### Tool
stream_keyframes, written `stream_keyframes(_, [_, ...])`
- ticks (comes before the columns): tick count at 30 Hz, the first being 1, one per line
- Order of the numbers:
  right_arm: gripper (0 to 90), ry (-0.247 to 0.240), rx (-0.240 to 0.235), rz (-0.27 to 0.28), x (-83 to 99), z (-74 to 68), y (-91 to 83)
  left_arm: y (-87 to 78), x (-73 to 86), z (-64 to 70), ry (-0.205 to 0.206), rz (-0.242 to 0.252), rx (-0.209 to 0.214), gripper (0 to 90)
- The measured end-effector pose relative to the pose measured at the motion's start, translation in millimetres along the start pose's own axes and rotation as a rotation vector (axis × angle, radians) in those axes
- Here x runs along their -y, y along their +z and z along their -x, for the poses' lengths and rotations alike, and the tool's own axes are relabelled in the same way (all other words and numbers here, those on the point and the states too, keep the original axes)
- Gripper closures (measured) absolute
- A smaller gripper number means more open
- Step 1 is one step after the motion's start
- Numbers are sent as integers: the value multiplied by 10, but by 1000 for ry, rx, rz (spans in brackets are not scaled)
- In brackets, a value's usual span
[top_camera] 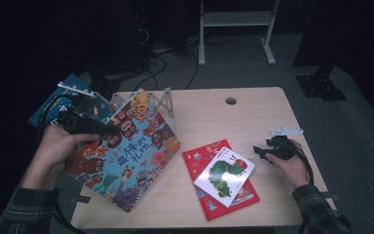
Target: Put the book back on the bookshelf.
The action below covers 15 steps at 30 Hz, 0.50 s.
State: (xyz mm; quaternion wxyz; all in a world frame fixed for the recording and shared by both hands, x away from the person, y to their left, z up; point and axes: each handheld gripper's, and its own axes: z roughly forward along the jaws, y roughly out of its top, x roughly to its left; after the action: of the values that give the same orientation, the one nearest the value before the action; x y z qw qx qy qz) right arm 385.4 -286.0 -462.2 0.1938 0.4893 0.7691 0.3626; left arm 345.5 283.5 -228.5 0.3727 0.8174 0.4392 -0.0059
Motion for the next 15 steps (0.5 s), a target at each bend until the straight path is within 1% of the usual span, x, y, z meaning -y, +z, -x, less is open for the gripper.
stream_keyframes(8, [325,5,74,-26,35,110,105,-179,50,-121,-34,22,-64,809])
stream_keyframes(12, [317,-6,117,-49,65,165,152,-299,94,-197,-60,40,-89,809])
stream_keyframes(15, [297,9,130,-41,74,195,163,-378,133,-258,-83,53,-104,810])
